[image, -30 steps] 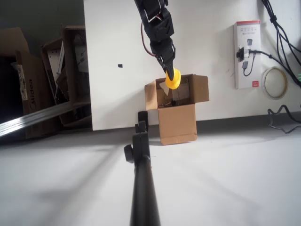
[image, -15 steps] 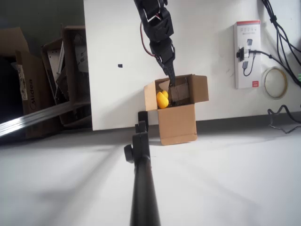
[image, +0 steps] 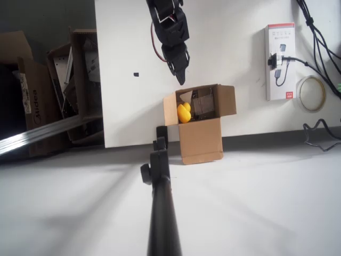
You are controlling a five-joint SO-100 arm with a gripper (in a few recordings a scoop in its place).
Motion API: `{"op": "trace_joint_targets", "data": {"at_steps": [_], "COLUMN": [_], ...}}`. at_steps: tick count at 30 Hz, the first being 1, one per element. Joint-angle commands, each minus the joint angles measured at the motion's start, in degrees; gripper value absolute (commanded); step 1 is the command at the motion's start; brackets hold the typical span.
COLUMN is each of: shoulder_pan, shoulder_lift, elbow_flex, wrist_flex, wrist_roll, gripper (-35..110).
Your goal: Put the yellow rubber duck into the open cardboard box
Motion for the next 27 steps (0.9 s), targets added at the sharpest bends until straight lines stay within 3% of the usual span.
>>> {"op": "trace_joint_targets", "data": {"at_steps": [1, 15, 27], "shoulder_pan": [1.32, 10.20, 18.11], "shoulder_lift": [5.80, 25.58, 64.60], "elbow_flex": [-2.46, -0.53, 35.07], "wrist_flex": [2.11, 16.61, 11.69], "wrist_roll": [0.26, -0.18, -0.53], "gripper": [-1, -1, -1]}}
